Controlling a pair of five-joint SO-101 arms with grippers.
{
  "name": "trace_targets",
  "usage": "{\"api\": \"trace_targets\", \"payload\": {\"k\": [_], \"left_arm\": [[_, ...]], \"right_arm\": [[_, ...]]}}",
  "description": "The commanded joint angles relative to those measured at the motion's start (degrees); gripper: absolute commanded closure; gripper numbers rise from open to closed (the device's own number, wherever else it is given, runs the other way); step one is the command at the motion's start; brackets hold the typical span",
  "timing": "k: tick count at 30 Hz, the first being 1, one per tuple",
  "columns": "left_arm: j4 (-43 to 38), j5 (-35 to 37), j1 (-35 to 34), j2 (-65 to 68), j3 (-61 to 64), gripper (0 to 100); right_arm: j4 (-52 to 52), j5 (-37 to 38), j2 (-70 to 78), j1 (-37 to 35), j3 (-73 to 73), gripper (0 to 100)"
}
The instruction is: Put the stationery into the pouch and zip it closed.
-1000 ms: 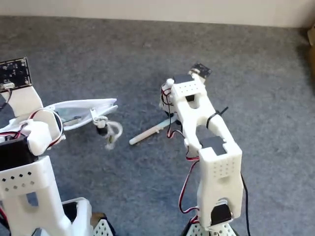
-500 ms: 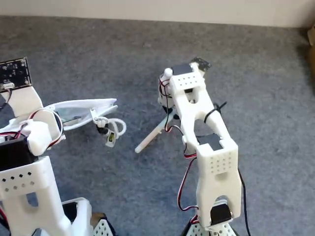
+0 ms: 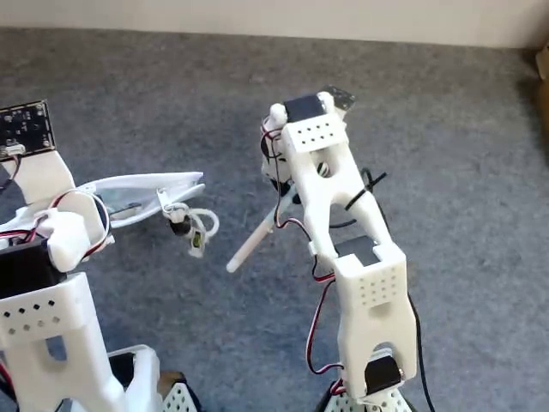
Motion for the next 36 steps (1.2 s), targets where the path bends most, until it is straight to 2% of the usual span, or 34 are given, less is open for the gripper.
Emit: {"api": "trace_targets", "payload": {"k": [1,9,15,17,36], "left_arm": [[-0.70,-0.53,-0.48,0.75,0.57,99],[-0.70,-0.53,-0.48,0.75,0.57,99],[-0.70,-0.53,-0.48,0.75,0.57,99],[-0.70,-0.53,-0.48,0.75,0.57,99],[-0.70,-0.53,-0.48,0.75,0.57,99]], "right_arm": [[1.27,-0.09,-1.54,-0.84,-3.56,99.5],[1.36,0.09,-12.35,-0.66,0.48,99.5],[1.19,10.99,-23.96,-0.92,8.92,99.5],[1.10,12.57,-27.03,-0.92,10.95,99.5],[0.40,12.92,-47.60,-0.92,21.93,99.5]]}}
